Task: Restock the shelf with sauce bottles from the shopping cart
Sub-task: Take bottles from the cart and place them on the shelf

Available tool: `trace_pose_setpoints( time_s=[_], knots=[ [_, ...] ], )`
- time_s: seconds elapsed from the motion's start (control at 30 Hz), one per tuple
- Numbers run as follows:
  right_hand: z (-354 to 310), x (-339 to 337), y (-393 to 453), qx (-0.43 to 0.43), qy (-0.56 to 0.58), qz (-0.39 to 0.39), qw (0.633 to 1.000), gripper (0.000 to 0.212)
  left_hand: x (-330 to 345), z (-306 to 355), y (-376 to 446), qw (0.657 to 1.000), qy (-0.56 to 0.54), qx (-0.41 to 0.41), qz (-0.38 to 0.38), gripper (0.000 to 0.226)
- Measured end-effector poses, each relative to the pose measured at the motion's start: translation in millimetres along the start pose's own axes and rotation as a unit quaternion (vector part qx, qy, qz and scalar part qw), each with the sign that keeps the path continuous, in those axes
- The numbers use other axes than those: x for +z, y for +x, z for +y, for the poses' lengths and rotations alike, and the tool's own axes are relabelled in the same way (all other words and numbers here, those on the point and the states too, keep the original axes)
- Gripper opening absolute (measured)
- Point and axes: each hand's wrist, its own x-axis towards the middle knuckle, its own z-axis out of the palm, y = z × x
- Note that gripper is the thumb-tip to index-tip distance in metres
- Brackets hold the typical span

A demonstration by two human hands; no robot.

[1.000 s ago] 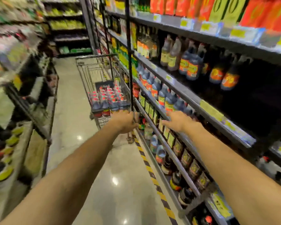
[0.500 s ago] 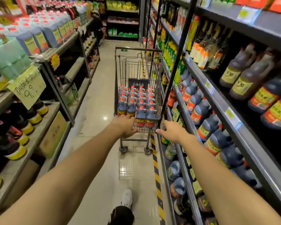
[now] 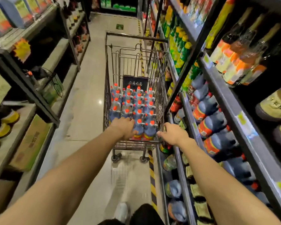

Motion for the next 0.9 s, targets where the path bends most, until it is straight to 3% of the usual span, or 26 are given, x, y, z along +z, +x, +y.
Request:
trace_pose_setpoints(
  time_s=[0.37, 0.67, 0.77, 0.9],
  knots=[
    [29, 3, 175, -0.02, -0.027, -0.037, 0.999, 0.054, 22, -12, 155, 0.993, -0.078, -0.049, -0.076, 0.056],
    [36, 56, 262, -0.056, 0.004, -0.103, 0.993, 0.056, 82, -16, 241, 0.98, -0.12, -0.069, -0.141, 0.053],
    [33, 76, 277, -0.058, -0.022, -0.133, 0.989, 0.06, 100, -14, 258, 0.976, -0.127, -0.072, -0.16, 0.047],
    [28, 97, 288, -0.075, -0.135, -0.137, 0.978, 0.057, 126, -15, 272, 0.974, -0.129, -0.065, -0.176, 0.041]
  ],
)
